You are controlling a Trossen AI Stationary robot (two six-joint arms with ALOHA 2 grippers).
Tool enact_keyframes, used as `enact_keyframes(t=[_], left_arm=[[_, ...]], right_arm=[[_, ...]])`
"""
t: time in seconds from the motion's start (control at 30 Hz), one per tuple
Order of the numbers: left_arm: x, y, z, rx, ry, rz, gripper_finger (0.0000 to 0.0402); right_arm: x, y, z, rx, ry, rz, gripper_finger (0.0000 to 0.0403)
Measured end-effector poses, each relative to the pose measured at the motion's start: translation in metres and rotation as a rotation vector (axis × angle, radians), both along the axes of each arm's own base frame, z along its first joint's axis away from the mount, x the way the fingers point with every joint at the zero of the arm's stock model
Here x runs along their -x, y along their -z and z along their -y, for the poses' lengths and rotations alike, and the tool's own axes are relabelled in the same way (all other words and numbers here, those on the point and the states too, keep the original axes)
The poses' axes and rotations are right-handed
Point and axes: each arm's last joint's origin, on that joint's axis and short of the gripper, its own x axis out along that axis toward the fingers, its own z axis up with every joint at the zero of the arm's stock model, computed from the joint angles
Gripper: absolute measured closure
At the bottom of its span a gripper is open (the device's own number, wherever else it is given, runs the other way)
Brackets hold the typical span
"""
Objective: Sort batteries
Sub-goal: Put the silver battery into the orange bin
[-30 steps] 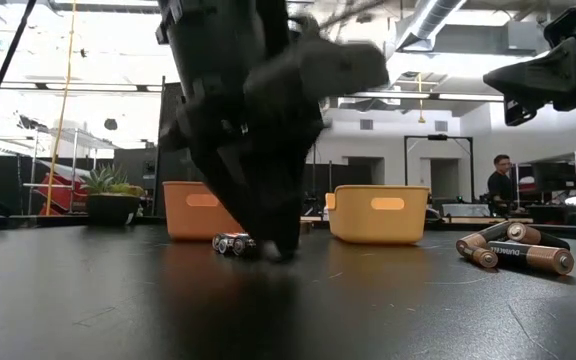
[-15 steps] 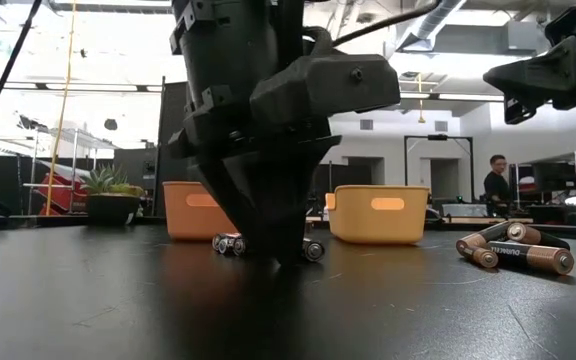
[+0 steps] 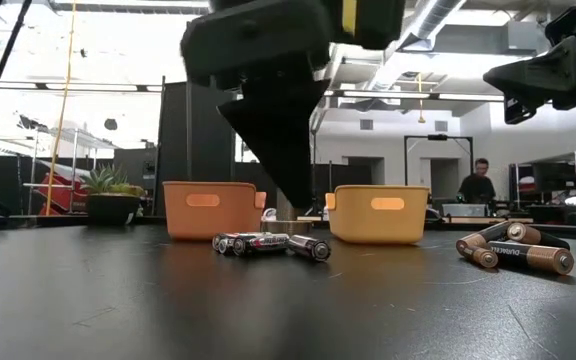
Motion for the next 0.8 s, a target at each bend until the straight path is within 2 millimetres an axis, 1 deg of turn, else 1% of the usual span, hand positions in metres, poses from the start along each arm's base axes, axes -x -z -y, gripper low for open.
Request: enact_keyframes(t=[0.17,0.27,0.33,0.5,0.67,0.8], left_arm=[[-0.008,0.004,-0.016,-0.048,0.142,-0.066,0.0224],[-0.011,0.003,-0.024,-0.041,0.209,-0.092,0.0208],[-0.012,0.004,-0.028,-0.007,0.251,-0.116,0.0202],[-0.016,0.011,-0.034,0.018,0.284,-0.147,0.0201],[-0.018,0.01,-0.036,0.033,0.32,-0.139,0.0202],[-0.021,0.014,-0.039,0.061,0.347,-0.132,0.0203]], right_arm=[[0.0,0.0,0.0,0.0,0.0,0.0,0.0365],[0.0,0.0,0.0,0.0,0.0,0.0,0.0365],[0.0,0.0,0.0,0.0,0.0,0.0,0.0365],[0.0,0.0,0.0,0.0,0.0,0.0,0.0365],[0.0,0.0,0.0,0.0,0.0,0.0,0.0365],[0.0,0.0,0.0,0.0,0.0,0.0,0.0365]])
